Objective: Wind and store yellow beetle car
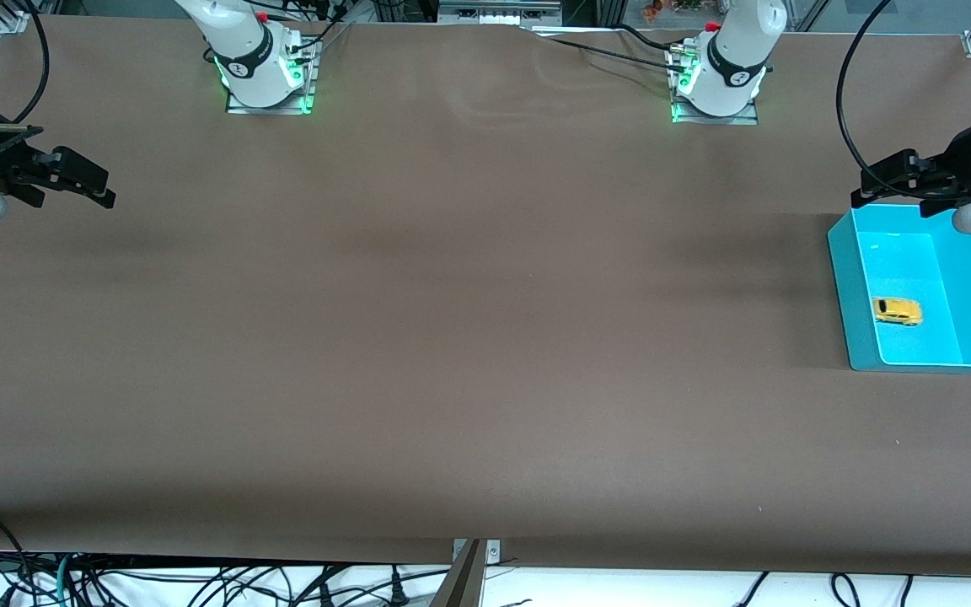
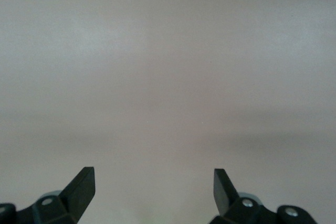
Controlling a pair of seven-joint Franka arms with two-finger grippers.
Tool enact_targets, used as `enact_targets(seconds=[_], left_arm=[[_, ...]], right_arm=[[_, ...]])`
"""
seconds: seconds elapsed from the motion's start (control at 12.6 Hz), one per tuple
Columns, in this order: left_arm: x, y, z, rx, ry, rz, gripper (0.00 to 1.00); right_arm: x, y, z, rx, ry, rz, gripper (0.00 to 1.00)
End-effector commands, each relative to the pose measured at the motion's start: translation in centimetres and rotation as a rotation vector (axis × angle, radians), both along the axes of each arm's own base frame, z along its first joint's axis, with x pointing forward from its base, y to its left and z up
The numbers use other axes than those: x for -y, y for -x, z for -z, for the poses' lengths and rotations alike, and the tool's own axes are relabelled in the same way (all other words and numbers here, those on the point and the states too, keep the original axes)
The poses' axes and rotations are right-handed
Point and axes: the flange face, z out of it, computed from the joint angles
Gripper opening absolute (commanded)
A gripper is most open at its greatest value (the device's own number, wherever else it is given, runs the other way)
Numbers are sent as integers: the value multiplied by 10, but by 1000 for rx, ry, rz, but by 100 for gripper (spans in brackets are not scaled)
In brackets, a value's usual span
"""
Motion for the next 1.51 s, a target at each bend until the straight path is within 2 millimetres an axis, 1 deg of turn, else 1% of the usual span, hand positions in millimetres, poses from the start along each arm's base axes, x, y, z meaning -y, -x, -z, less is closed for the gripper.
enact_targets(seconds=[0.0, 0.24, 0.32, 0.56, 0.72, 0.95, 1.43], left_arm=[[3, -2, -2, -8, -12, -4, 100], [1, -2, -2, -8, -10, -7, 100], [0, -4, 2, -14, -10, -8, 100], [-2, -5, 3, -16, -10, -11, 100], [-2, -5, 3, -16, -10, -11, 100], [-2, -5, 3, -16, -10, -11, 100], [-2, -5, 3, -16, -10, -13, 100]], right_arm=[[0, -1, -6, -5, 9, 7, 100], [-4, 0, -5, -8, 10, 4, 100], [-4, -1, -7, -3, 6, -2, 100], [-14, 2, -8, -8, 8, -16, 100], [-12, 5, -6, -34, 10, -14, 100], [-4, 2, -4, -32, 5, 7, 100], [-9, 3, -5, -37, 5, 3, 100]])
